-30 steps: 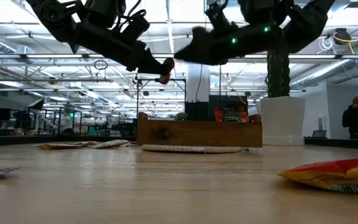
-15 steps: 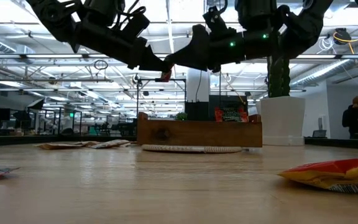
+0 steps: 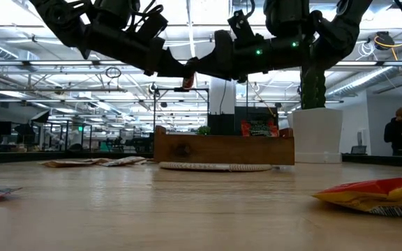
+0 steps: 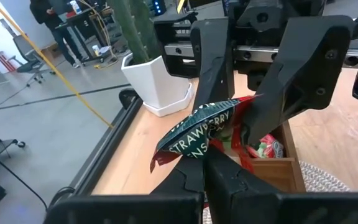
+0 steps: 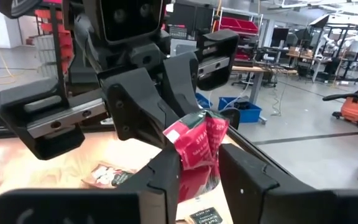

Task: Pick & Place Tea
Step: Put the red tea bag into the right section of the wood organizer

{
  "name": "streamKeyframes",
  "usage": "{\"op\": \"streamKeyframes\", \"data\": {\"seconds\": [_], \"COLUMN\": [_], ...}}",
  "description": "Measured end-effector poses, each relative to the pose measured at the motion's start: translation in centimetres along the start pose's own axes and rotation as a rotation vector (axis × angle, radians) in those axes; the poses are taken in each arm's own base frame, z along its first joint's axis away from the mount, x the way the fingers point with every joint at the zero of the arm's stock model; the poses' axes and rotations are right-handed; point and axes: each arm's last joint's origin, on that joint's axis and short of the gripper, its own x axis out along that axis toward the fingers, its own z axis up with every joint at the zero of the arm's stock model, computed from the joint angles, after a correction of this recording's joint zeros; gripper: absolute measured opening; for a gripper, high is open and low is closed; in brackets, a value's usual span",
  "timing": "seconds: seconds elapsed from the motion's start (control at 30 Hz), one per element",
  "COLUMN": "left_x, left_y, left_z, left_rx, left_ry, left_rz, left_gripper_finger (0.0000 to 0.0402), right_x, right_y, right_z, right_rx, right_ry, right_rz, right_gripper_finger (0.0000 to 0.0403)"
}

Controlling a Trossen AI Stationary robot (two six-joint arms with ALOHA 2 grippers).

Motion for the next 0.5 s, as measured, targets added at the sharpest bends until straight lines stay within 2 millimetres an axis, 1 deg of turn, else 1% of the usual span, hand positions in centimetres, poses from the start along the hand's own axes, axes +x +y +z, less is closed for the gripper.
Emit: {"op": "streamKeyframes", "data": {"seconds": [0.27, 0.4, 0.43, 0.5], "left_x": [0.00, 0.00, -0.01, -0.01], "left_y": [-0.03, -0.10, -0.12, -0.17], "left_z": [-0.04, -0.19, -0.25, -0.38], "left_rx": [-0.004, -0.004, -0.008, -0.025], "left_ry": [0.003, 0.019, 0.024, 0.039], "left_rz": [-0.007, -0.014, -0.016, -0.022], "left_gripper_finger": [0.0003, 0.0006, 0.0005, 0.0005], "right_x": [0.00, 0.00, 0.00, -0.10], "right_y": [0.02, 0.05, 0.07, 0.25], "right_z": [0.03, 0.02, 0.02, 0.09], "right_rx": [0.000, -0.015, -0.028, -0.070], "right_ry": [-0.004, -0.004, -0.004, 0.002], "right_rz": [0.002, 0.021, 0.028, 0.030], "right_gripper_finger": [0.0060, 0.0027, 0.0015, 0.0005]}}
